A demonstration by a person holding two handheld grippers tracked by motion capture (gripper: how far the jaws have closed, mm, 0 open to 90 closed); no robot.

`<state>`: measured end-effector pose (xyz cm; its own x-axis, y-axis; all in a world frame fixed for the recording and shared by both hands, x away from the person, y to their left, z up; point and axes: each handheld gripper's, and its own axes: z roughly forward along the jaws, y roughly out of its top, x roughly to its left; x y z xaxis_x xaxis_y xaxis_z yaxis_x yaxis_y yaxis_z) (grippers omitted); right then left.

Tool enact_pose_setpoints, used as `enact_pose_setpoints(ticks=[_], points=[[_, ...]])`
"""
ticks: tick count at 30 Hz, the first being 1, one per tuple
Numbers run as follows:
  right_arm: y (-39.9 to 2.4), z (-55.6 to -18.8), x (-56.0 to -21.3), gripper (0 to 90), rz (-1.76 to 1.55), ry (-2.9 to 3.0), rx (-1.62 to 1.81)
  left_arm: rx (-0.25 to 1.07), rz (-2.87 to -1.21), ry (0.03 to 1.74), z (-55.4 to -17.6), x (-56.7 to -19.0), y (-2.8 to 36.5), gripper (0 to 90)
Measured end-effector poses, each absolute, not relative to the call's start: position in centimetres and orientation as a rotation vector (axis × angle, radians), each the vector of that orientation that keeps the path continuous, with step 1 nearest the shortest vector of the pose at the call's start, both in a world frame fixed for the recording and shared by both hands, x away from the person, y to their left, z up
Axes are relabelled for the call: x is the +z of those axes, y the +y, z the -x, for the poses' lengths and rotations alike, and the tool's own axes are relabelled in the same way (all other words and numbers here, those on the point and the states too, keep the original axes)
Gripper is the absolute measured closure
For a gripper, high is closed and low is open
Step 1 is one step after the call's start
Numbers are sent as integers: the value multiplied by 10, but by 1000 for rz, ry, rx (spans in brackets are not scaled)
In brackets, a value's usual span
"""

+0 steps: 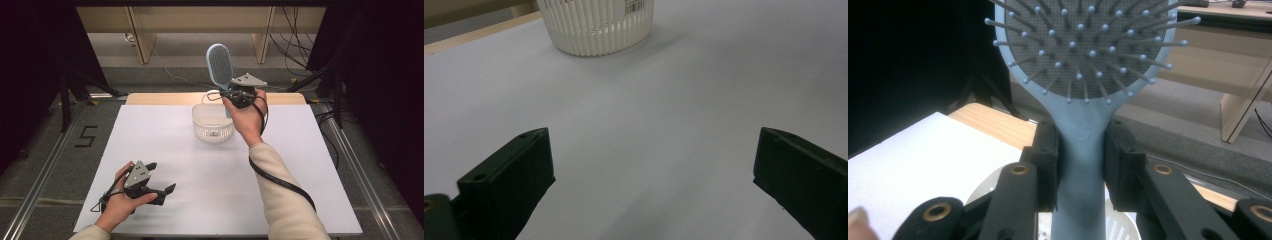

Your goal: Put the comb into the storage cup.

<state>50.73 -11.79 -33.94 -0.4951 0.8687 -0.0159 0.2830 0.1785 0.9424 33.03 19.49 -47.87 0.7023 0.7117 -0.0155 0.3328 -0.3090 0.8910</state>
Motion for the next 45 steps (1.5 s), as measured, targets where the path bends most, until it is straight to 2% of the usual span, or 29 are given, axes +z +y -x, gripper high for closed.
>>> enact_pose_setpoints(ticks=[45], points=[[-106, -519, -347, 705, -1055, 1928, 1306, 479, -1912, 805, -330, -479, 195, 22]])
